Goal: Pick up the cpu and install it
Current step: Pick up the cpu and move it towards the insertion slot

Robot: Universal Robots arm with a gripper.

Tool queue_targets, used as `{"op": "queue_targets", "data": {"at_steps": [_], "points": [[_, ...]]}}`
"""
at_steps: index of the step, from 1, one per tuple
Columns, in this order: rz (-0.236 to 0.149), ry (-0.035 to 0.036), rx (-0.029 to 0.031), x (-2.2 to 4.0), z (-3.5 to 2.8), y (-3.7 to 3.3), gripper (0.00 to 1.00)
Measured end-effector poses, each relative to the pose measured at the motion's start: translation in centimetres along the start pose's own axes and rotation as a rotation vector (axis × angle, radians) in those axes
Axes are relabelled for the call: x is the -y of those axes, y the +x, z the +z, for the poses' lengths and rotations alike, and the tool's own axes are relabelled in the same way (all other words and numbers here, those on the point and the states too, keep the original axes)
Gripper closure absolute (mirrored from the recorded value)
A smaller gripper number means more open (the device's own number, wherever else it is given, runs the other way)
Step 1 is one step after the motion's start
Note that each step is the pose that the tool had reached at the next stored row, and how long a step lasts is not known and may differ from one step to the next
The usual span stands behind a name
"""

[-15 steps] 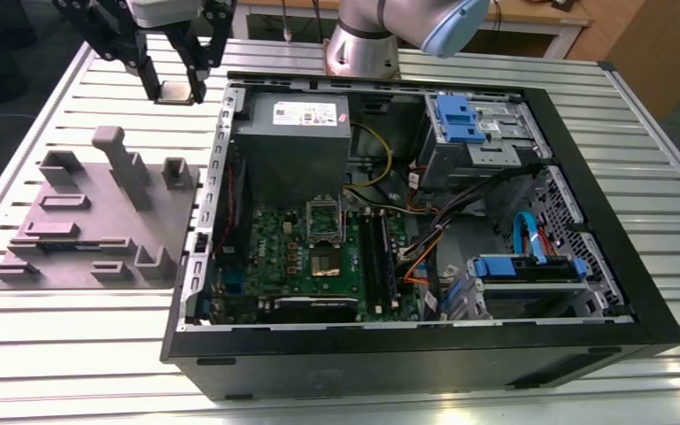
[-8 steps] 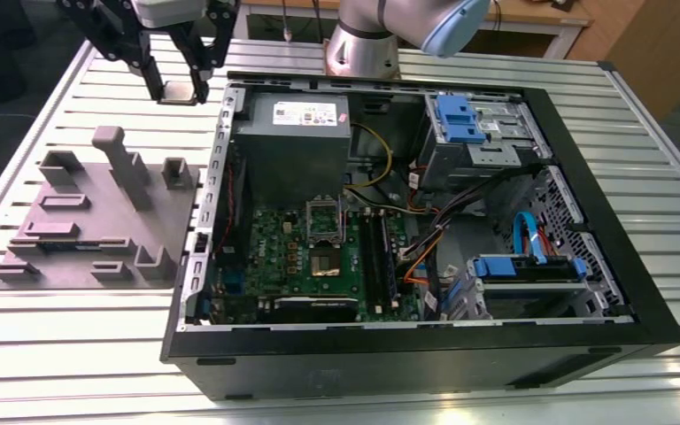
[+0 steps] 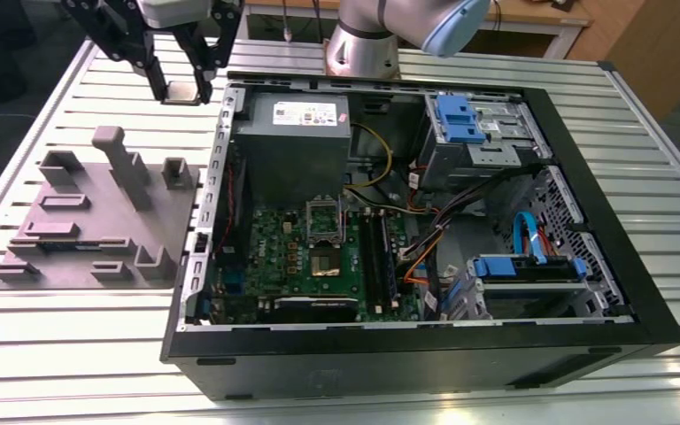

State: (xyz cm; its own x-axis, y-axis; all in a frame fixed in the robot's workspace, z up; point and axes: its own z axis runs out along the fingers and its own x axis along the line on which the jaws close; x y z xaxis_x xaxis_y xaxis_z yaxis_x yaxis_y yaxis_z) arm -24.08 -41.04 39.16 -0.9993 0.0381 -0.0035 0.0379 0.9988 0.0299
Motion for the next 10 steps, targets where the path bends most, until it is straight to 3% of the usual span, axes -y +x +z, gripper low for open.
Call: {"op": "queue_targets", "data": {"at_steps": [10], "points": [[0.000, -0.0001, 0.0000, -0.02, 0.00, -0.42, 0.53]]}}
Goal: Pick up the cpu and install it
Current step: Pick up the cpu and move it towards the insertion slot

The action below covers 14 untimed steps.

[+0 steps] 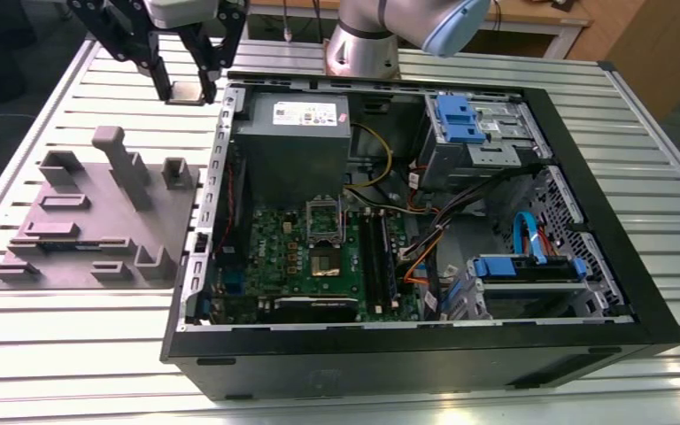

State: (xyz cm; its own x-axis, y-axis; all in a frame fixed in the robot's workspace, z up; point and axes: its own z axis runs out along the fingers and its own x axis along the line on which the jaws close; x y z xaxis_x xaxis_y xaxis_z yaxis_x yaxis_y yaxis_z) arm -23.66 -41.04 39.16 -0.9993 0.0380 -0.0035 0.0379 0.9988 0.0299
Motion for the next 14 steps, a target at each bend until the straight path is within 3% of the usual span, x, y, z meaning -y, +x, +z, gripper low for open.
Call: {"op": "queue_targets", "data": {"at_steps": [14], "points": [[0.000, 0.0000, 0.0000, -0.02, 0.00, -0.58, 0.53]]}}
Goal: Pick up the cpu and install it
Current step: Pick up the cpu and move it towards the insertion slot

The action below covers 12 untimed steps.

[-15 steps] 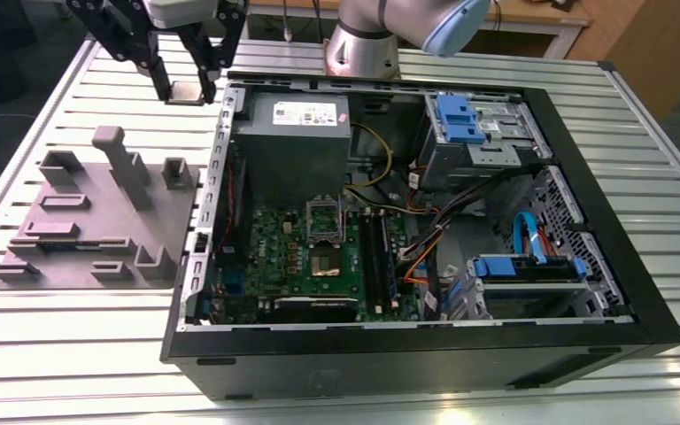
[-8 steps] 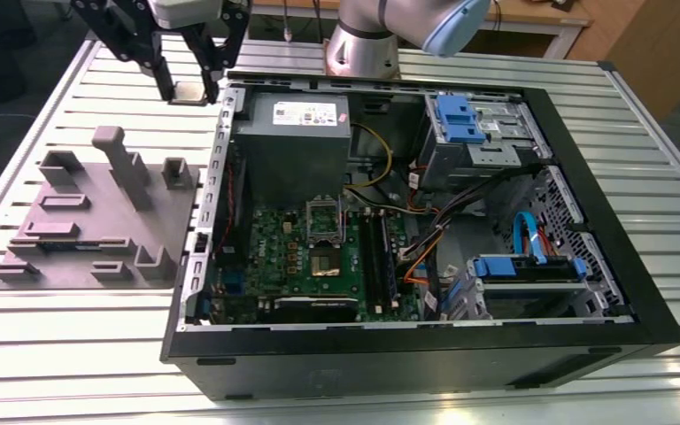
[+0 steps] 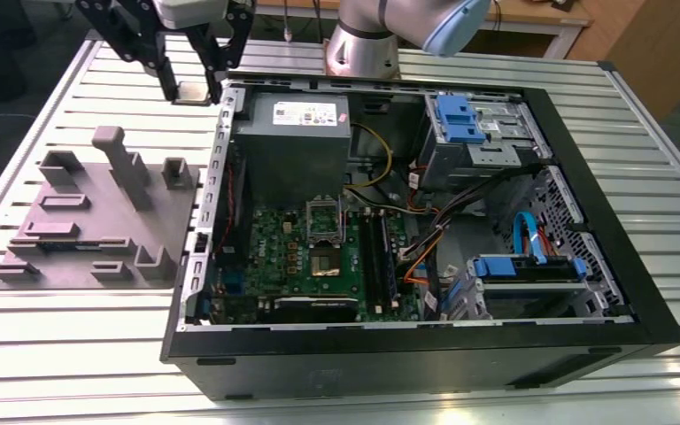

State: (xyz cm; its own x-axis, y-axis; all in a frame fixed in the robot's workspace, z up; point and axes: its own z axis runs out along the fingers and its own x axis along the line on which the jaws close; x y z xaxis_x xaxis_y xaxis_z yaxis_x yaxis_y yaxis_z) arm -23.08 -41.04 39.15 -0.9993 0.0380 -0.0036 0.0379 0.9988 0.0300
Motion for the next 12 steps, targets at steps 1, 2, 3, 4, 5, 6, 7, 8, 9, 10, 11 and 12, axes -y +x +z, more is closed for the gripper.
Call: {"op": "queue_targets", "data": {"at_steps": [1, 2, 3, 4, 5, 6, 7, 8, 9, 10, 11, 12], "points": [[0.000, 0.0001, 0.0000, 0.00, 0.00, -0.04, 0.53], [0.000, 0.0000, 0.0000, 0.00, 0.00, -0.08, 0.53], [0.000, 0.0001, -0.0001, -0.01, 0.00, -0.12, 0.53], [0.000, 0.0001, 0.0000, 0.00, 0.00, -0.17, 0.53], [0.000, 0.0000, 0.0000, -0.01, 0.00, -0.21, 0.53], [0.000, 0.0000, -0.0001, -0.01, 0.00, -0.25, 0.53], [0.000, 0.0001, -0.0001, -0.01, 0.00, -0.29, 0.53], [0.000, 0.0001, -0.0001, -0.01, 0.00, -0.33, 0.53], [0.000, 0.0001, -0.0001, -0.02, 0.00, -0.42, 0.53], [0.000, 0.0001, -0.0001, -0.02, 0.00, -0.46, 0.53], [0.000, 0.0000, 0.0000, -0.02, 0.00, -0.50, 0.53], [0.000, 0.0000, 0.0000, -0.02, 0.00, -0.54, 0.53]]}}
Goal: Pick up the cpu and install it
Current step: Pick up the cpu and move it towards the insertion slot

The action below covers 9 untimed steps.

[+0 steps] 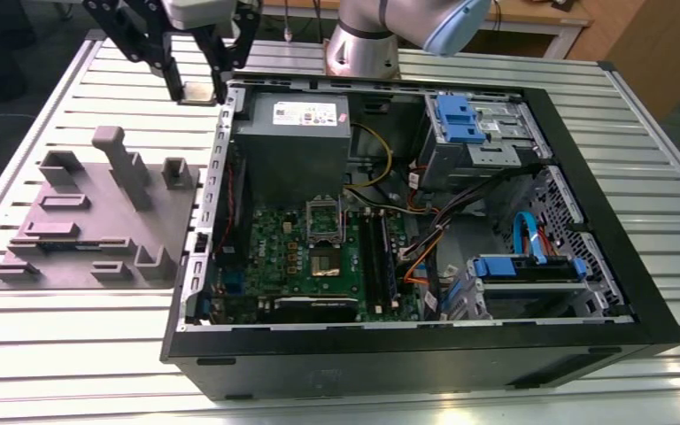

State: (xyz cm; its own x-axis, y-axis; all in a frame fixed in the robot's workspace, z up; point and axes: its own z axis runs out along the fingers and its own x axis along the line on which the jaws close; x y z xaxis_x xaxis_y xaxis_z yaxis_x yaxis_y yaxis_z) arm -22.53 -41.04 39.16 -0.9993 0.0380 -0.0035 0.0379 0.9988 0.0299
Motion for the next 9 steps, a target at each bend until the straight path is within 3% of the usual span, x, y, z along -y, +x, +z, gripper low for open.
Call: {"op": "queue_targets", "data": {"at_steps": [9], "points": [[0.000, 0.0000, 0.0000, -0.01, 0.00, -0.38, 0.53]]}}
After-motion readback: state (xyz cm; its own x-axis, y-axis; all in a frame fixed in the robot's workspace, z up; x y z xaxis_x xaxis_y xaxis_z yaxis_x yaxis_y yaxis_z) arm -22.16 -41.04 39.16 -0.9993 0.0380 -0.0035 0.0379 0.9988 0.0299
